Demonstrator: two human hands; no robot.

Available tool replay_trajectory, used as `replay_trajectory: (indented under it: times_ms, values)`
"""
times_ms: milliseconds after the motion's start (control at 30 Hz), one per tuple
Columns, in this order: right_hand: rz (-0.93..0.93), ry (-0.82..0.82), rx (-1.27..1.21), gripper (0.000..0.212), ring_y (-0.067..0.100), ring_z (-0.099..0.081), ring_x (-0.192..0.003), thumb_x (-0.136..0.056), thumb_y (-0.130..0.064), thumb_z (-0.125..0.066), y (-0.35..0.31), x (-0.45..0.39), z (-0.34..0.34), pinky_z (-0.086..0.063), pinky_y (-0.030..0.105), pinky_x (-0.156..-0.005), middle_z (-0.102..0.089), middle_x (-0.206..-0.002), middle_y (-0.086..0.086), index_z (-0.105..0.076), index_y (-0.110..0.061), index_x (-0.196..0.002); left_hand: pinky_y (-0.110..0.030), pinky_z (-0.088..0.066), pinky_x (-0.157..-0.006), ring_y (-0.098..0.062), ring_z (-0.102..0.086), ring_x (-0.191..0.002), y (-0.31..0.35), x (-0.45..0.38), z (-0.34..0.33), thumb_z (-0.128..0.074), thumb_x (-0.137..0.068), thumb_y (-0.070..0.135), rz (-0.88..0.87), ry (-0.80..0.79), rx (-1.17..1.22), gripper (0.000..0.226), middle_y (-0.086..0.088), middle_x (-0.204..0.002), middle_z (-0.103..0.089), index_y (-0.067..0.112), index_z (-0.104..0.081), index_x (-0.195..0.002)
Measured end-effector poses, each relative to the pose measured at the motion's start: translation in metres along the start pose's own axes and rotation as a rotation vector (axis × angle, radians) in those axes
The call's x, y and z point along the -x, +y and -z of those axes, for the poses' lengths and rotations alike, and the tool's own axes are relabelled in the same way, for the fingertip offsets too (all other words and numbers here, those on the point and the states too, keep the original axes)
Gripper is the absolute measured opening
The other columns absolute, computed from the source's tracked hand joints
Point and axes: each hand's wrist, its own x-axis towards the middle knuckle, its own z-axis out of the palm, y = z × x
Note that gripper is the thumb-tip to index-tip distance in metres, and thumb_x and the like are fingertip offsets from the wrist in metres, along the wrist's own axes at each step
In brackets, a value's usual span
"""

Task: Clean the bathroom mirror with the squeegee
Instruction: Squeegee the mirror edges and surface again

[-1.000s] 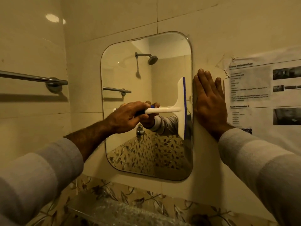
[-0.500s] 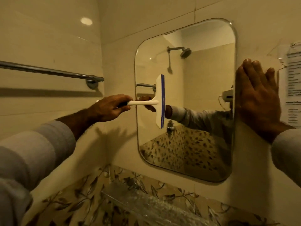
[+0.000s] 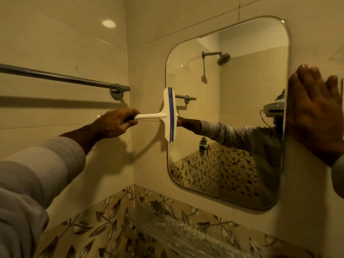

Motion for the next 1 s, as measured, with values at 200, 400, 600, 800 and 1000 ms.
replay_trajectory:
  times_ms: [200, 400, 600, 800, 1000]
  values:
    - [-0.010, 0.031, 0.044, 0.076, 0.024, 0.001, -0.154, -0.091, -0.032, -0.041, 0.003, -0.002, -0.004, 0.017, 0.034, -0.122, -0.006, -0.166, 0.010, -0.011, -0.011, -0.158, -0.025, -0.038, -0.058, -0.009, -0.051, -0.068, -0.009, 0.016, -0.002, -0.057, -0.097, 0.029, 0.061, -0.017, -0.097, 0.019, 0.005, -0.088, -0.058, 0.021, -0.057, -0.115]
    - [-0.004, 0.019, 0.026, 0.080, 0.026, 0.000, -0.154, -0.089, -0.029, -0.048, -0.002, -0.002, 0.002, 0.015, 0.035, -0.123, -0.007, -0.166, 0.011, -0.011, -0.010, -0.158, -0.022, -0.037, -0.056, -0.008, -0.052, -0.068, -0.008, 0.017, -0.004, -0.057, -0.097, 0.029, 0.066, 0.012, -0.065, 0.020, 0.005, -0.088, -0.059, 0.021, -0.057, -0.116]
    - [-0.004, -0.005, 0.010, 0.071, 0.030, -0.003, -0.153, -0.094, -0.020, -0.046, -0.011, 0.001, 0.018, -0.002, 0.051, -0.125, -0.010, -0.165, 0.015, -0.015, -0.005, -0.157, -0.029, -0.040, -0.057, -0.006, -0.053, -0.067, 0.002, 0.021, 0.003, -0.058, -0.097, 0.028, 0.040, 0.100, 0.040, 0.020, 0.016, -0.081, -0.055, 0.044, -0.049, -0.106]
    - [-0.019, -0.013, 0.091, 0.067, 0.030, -0.005, -0.153, -0.097, -0.008, -0.048, -0.019, 0.000, 0.023, -0.006, 0.051, -0.125, -0.011, -0.164, 0.015, -0.016, -0.004, -0.156, -0.023, -0.040, -0.058, 0.002, -0.055, -0.078, 0.073, 0.013, -0.005, -0.053, -0.094, 0.039, -0.120, 0.158, 0.193, 0.017, 0.024, -0.090, -0.056, 0.051, -0.049, -0.105]
    - [-0.027, -0.027, 0.092, 0.066, 0.029, -0.005, -0.153, -0.096, -0.005, -0.044, -0.019, 0.000, 0.024, -0.006, 0.050, -0.125, -0.012, -0.164, 0.014, -0.017, -0.005, -0.156, -0.016, -0.040, -0.069, 0.005, -0.053, -0.087, 0.159, -0.017, -0.039, -0.049, -0.092, 0.041, -0.281, 0.146, 0.318, 0.025, 0.031, -0.097, -0.050, 0.037, -0.052, -0.116]
